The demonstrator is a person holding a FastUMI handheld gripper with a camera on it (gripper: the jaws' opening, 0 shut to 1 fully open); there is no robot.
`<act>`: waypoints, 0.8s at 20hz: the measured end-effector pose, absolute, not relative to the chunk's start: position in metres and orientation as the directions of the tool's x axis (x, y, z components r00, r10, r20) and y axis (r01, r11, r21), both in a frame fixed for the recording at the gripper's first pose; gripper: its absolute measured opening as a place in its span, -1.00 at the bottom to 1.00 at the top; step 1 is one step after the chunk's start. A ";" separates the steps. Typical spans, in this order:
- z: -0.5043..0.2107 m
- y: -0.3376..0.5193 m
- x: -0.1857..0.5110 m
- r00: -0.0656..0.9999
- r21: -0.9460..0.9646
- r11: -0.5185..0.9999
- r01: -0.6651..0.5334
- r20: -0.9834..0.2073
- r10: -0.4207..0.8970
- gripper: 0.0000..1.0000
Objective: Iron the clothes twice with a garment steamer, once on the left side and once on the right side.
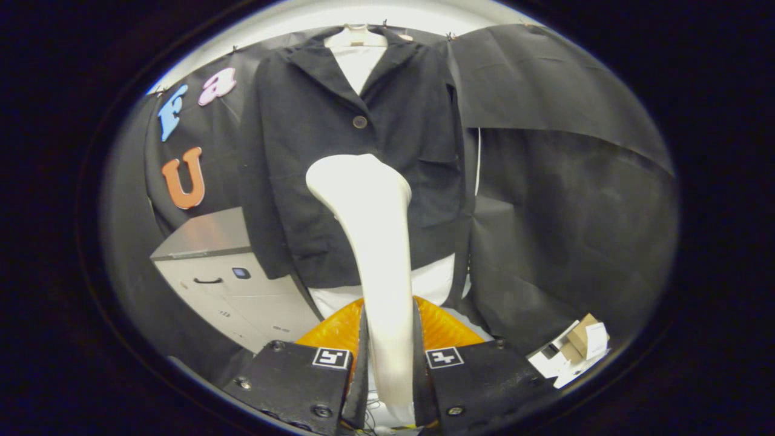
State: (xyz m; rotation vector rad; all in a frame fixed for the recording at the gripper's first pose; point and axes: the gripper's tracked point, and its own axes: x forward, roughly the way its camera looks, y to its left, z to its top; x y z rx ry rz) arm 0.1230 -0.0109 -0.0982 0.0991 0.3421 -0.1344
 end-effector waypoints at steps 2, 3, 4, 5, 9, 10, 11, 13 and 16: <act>-0.087 0.003 0.112 0.943 0.076 0.990 0.121 -0.319 -0.091 -0.35; -0.082 0.008 0.107 0.947 0.079 0.990 0.114 -0.311 -0.084 -0.35; -0.078 0.013 0.103 0.950 0.079 0.991 0.105 -0.302 -0.077 -0.35; -0.074 0.018 0.099 0.953 0.075 0.993 0.094 -0.295 -0.068 -0.35; -0.066 0.036 0.083 0.958 0.065 0.996 0.066 -0.282 -0.045 -0.36; -0.066 0.039 0.080 0.960 0.054 0.997 0.061 -0.277 -0.044 -0.35; -0.066 0.044 0.076 0.961 0.048 0.997 0.054 -0.274 -0.039 -0.35; -0.068 0.055 0.068 0.961 0.050 0.998 0.045 -0.274 -0.030 -0.35; -0.068 0.070 0.057 0.963 0.047 0.999 0.027 -0.269 -0.013 -0.35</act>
